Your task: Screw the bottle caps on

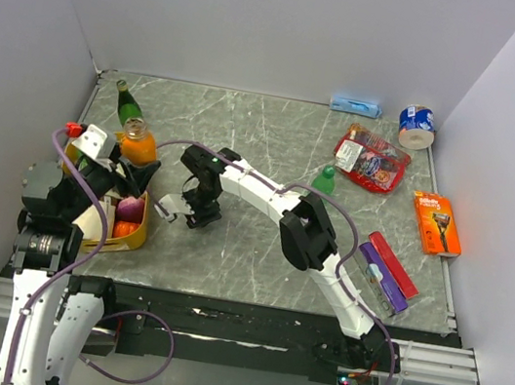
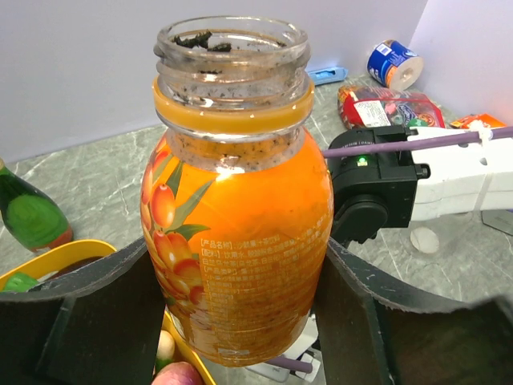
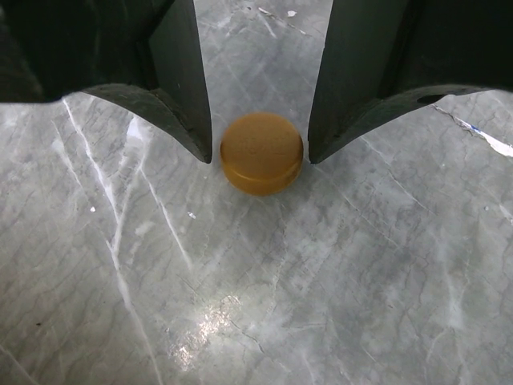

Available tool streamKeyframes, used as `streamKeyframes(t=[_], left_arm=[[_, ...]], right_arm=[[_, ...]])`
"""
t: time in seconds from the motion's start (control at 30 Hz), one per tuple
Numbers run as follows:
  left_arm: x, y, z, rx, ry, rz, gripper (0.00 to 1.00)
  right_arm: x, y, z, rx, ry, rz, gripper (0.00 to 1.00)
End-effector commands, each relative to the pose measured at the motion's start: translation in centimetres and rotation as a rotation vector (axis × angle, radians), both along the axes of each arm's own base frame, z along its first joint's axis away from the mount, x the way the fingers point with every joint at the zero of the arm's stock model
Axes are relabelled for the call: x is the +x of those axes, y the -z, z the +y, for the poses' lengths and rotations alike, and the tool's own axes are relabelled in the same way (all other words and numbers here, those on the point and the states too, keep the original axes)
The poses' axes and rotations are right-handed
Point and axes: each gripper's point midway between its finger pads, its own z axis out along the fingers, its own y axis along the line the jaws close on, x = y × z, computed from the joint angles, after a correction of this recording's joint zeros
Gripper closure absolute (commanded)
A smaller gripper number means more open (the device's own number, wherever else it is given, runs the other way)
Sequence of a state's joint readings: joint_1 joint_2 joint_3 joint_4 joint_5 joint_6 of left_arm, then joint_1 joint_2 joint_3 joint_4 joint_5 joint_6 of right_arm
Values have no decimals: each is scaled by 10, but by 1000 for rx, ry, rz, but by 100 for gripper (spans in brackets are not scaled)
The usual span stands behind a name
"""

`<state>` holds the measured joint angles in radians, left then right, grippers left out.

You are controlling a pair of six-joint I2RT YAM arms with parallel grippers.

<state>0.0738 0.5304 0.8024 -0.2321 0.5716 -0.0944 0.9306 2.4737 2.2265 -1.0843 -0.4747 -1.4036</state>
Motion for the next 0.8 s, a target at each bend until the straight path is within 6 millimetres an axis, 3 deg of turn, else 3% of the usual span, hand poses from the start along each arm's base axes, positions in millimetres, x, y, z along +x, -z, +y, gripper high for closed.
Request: streamKeyframes(t=[0.0,0.23,0.47,0.57,0.63,0.73,0.77], left_arm=[[-3,-1,-2,-8,10,-11,99],[-2,2,-3,-10,18,-3,99],[1,4,-3,-9,23,4,99],[6,1,-3,-7,24,-19,99],[10,-1,-4,-3,35,-41,99],[26,-16,-9,19,83,-112,99],[35,-9,-16,35,140,-90,99]], right_arm=[[5,-6,5,11,15,-15,43],[6,1,2,-11,25,-15,46],[5,-4,3,0,49,-5,60],[7,-20,0,25,107,5,64],[1,-41,-10,47,167,46,66],[-6,-81,-37,82,275,112,68],[-4,-95,-51,92,329,141,69]])
